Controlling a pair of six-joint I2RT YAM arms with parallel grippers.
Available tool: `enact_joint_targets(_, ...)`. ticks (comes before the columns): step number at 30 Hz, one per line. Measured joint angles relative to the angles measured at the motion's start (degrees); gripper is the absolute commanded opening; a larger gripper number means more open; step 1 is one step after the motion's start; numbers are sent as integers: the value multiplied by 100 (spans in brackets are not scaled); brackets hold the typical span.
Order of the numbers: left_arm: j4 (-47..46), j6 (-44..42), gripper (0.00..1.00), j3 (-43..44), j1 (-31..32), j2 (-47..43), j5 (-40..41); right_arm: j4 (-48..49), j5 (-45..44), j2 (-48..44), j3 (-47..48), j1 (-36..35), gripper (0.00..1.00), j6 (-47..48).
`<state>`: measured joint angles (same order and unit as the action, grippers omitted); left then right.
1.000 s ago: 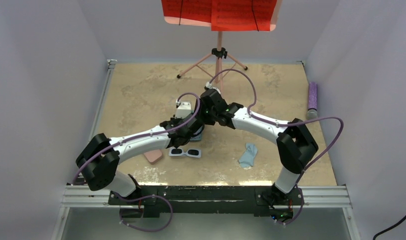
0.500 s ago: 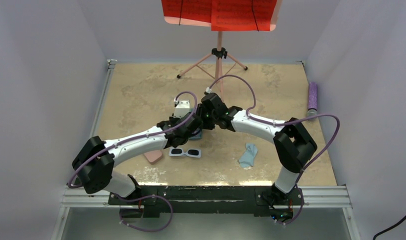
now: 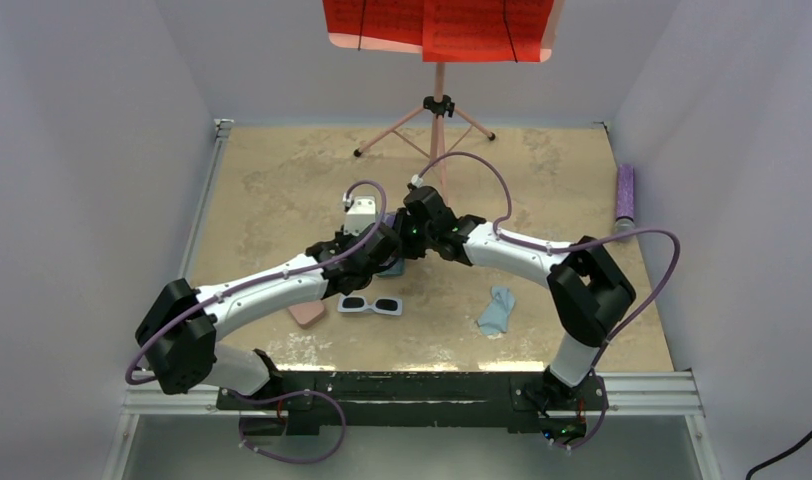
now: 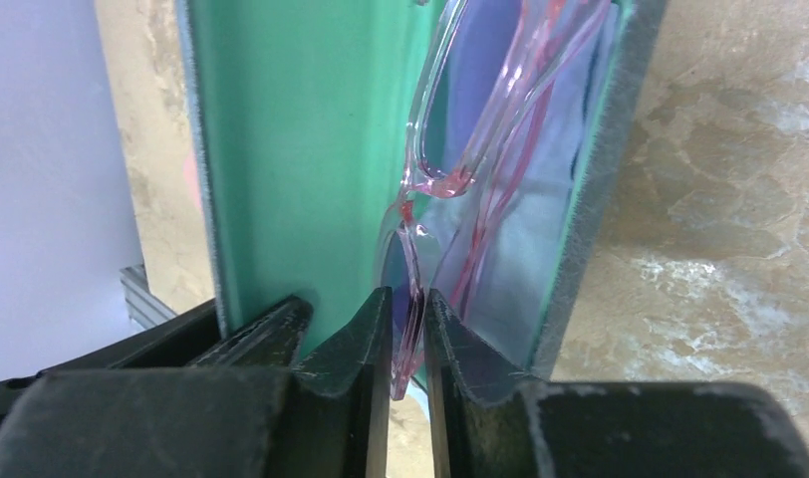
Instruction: Organize the sunglasses
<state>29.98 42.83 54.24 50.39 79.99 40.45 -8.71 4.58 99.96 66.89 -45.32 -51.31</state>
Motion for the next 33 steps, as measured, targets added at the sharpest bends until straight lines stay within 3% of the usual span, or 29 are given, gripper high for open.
enact_joint_targets(11, -122, -107, 0, -59, 0, -149, 42, 22, 304, -247, -74, 35, 7, 111)
enact_joint_targets(33, -164, -302, 0, -146, 26, -389, 157, 216, 863, -549, -365, 232, 11, 107)
